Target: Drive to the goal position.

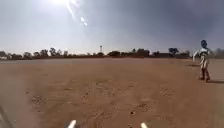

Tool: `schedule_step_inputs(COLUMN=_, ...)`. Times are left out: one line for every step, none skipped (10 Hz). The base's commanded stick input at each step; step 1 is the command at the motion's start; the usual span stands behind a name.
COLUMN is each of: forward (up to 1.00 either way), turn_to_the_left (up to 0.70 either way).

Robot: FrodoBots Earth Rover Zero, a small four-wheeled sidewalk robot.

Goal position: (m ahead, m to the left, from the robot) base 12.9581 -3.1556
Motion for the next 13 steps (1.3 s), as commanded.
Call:
schedule_step_inputs(forward=0.7, turn_to_the_left=0.0)
schedule_step_inputs(forward=0.7, turn_to_the_left=0.0)
schedule_step_inputs(forward=0.7, turn_to_the_left=0.0)
schedule_step_inputs(forward=0.7, turn_to_the_left=0.0)
schedule_step_inputs(forward=0.7, turn_to_the_left=0.0)
schedule_step_inputs(forward=0.7, turn_to_the_left=0.0)
schedule_step_inputs(forward=0.7, turn_to_the_left=0.0)
schedule_step_inputs(forward=0.7, turn_to_the_left=0.0)
schedule_step_inputs(forward=0.7, turn_to_the_left=0.0)
schedule_step_inputs(forward=0.7, turn_to_the_left=0.0)
schedule_step_inputs(forward=0.7, turn_to_the_left=0.0)
schedule_step_inputs(forward=0.7, turn_to_the_left=0.0)
schedule_step_inputs(forward=0.7, turn_to_the_left=0.0)
